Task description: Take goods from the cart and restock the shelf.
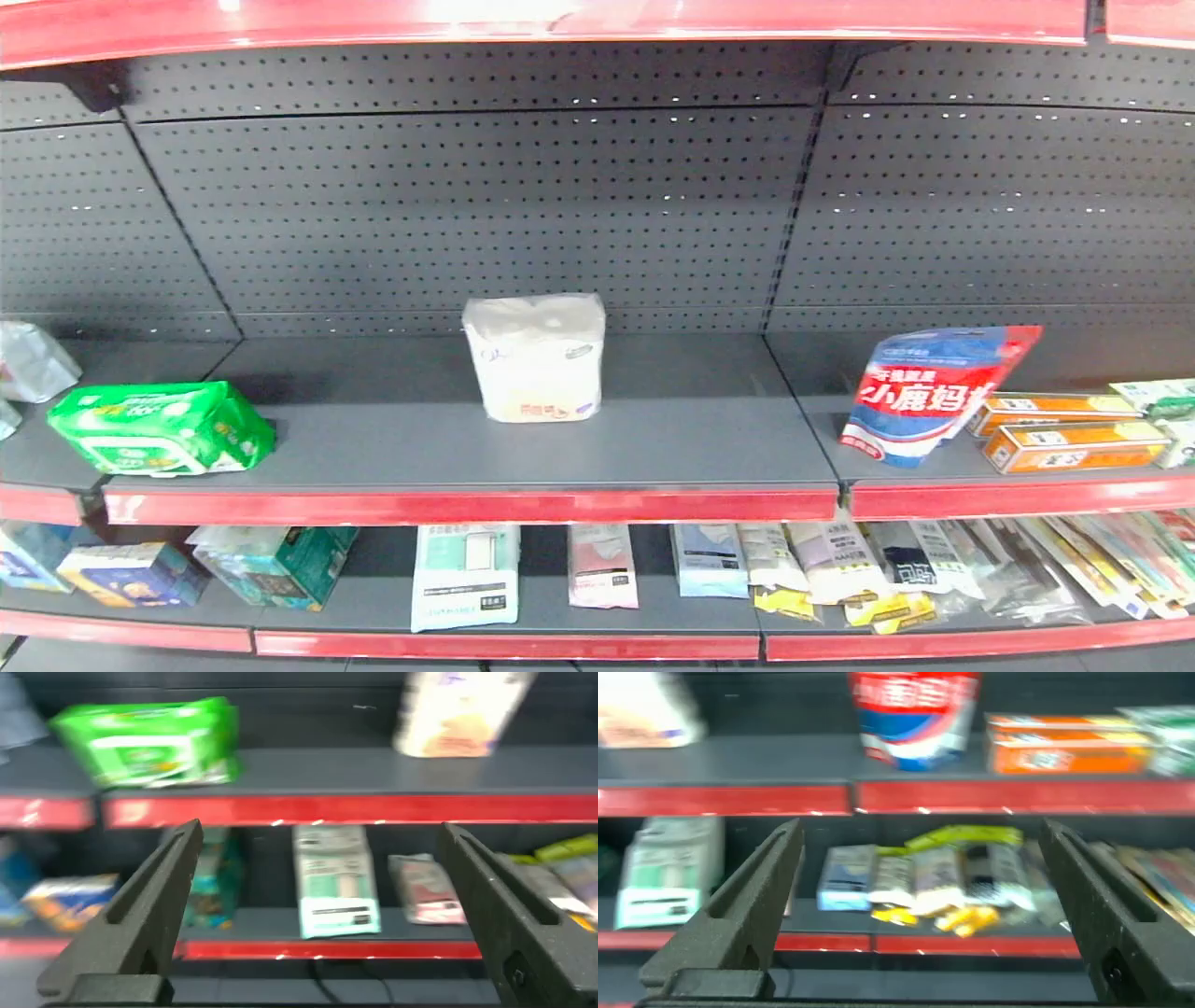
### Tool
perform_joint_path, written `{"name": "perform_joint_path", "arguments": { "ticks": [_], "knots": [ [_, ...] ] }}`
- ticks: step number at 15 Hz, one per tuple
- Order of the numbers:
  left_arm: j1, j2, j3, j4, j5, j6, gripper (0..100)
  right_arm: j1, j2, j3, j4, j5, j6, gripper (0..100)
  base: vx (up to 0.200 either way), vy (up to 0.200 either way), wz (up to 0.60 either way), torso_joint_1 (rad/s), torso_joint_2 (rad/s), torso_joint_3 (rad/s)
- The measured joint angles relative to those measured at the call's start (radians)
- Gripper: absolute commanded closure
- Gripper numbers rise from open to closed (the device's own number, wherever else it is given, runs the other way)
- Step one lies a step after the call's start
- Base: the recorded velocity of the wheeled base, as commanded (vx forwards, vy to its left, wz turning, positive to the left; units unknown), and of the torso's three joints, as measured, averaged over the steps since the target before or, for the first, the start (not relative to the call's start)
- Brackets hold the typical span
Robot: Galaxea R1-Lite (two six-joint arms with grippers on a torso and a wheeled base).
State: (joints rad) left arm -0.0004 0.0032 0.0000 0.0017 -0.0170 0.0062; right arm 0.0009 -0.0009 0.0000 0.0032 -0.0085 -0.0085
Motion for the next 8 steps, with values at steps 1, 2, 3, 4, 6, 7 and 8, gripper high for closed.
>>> {"name": "perform_joint_path", "arguments": {
  "ticks": [1, 2, 3, 4, 6, 7, 8],
  "knots": [
    [0.000, 0.000, 0.000, 0.000, 0.000, 0.000, 0, 0.000, 0.000, 0.000, 0.000, 0.000, 0.000, 0, 0.000, 0.000, -0.60, -0.007, 0.00, 0.002],
    [0.000, 0.000, 0.000, 0.000, 0.000, 0.000, 0, 0.000, 0.000, 0.000, -0.001, 0.000, 0.000, 0, 0.000, 0.000, -0.60, 0.002, 0.00, 0.002],
    [0.000, 0.000, 0.000, 0.000, 0.000, 0.000, 0, 0.000, 0.000, 0.000, 0.000, 0.000, 0.001, 0, 0.000, 0.000, -0.60, -0.002, 0.00, 0.002],
    [0.000, 0.000, 0.000, 0.000, 0.000, 0.000, 0, 0.000, 0.000, 0.000, 0.000, 0.000, 0.000, 0, 0.000, 0.000, -0.60, 0.002, 0.00, 0.002],
    [0.000, 0.000, 0.000, 0.000, 0.000, 0.001, 0, 0.001, 0.000, 0.000, 0.000, 0.001, 0.001, 0, 0.000, 0.000, -0.60, 0.005, 0.00, 0.005],
    [0.000, 0.000, 0.000, 0.000, 0.000, 0.001, 0, 0.001, 0.000, 0.000, 0.000, 0.001, 0.001, 0, 0.000, 0.000, -0.60, 0.007, 0.00, -0.002],
    [0.000, 0.000, 0.000, 0.000, 0.000, 0.001, 0, 0.001, 0.000, 0.000, 0.000, 0.001, 0.001, 0, 0.000, 0.000, -0.60, 0.002, -0.01, 0.002]
  ]
}}
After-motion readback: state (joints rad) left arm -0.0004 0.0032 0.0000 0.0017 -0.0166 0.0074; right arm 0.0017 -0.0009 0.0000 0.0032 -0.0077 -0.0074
